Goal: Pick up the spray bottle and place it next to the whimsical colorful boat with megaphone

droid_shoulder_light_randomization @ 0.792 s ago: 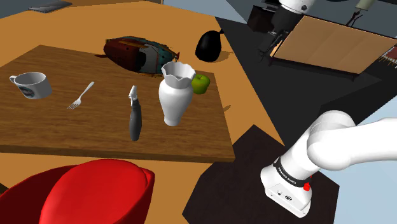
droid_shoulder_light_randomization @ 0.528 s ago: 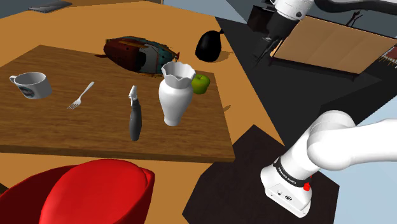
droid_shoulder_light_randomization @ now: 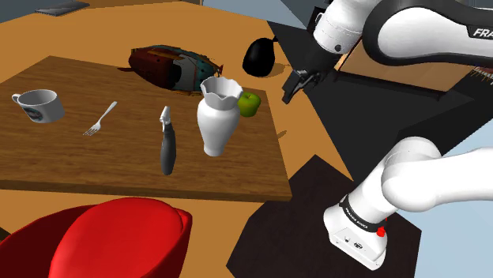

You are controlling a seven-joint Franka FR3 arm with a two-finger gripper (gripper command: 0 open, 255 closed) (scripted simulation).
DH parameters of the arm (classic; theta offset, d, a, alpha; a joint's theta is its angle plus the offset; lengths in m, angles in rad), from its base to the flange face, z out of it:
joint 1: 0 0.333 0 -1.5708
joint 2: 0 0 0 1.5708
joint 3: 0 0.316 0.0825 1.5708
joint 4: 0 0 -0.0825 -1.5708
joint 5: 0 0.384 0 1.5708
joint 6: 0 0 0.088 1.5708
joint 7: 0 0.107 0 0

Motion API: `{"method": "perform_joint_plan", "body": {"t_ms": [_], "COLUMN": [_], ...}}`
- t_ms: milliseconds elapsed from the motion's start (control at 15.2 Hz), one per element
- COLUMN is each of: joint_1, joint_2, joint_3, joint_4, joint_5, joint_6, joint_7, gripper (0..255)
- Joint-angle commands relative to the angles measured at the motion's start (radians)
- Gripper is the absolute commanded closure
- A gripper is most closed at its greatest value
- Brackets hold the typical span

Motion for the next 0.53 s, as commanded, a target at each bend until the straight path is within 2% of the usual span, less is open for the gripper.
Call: {"method": "perform_joint_plan", "body": {"t_ms": [0, 264, 462], "joint_1": [0.005, -0.011, -0.046], "joint_2": [0.015, 0.091, 0.170], "joint_3": [0.073, 0.210, 0.321], "joint_4": [-0.021, -0.024, -0.001], "joint_5": [0.026, 0.050, 0.046], "joint_6": [0.053, 0.160, 0.237], "joint_7": [0.100, 0.278, 0.420], "gripper": [0, 0, 0]}}
